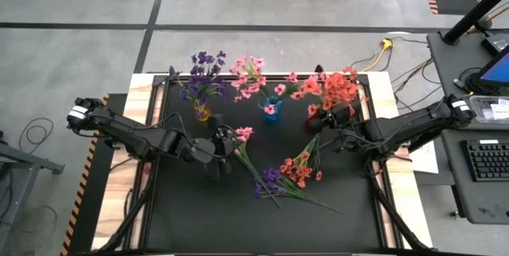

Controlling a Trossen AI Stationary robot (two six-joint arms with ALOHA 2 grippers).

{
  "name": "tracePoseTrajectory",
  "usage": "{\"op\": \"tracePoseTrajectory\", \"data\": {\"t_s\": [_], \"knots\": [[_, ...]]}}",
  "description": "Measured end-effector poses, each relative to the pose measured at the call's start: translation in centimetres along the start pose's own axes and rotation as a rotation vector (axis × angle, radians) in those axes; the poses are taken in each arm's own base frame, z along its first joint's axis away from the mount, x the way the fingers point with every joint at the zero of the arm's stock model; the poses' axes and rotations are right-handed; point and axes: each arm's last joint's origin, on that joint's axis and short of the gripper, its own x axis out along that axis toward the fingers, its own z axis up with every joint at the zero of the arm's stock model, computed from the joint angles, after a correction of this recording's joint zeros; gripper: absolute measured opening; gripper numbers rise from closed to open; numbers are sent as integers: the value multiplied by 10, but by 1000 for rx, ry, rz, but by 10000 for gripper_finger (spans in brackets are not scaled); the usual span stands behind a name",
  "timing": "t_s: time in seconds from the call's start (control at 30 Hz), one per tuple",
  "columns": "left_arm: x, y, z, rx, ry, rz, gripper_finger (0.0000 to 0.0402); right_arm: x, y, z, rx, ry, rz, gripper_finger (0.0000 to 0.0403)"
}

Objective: Sort flowers into vase by color
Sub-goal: Put the left orange flower into the red vase

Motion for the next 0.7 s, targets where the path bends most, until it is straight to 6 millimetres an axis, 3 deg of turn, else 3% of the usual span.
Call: {"op": "tracePoseTrajectory", "data": {"t_s": [0.4, 0.7], "knots": [[0, 0, 0, -8, 0, 0, 75, 0, 2, -3, -18, 96, 94, 252], [0, 0, 0, -35, 0, 0, 75, -1, 0, -10, -40, 198, 150, 305]]}}
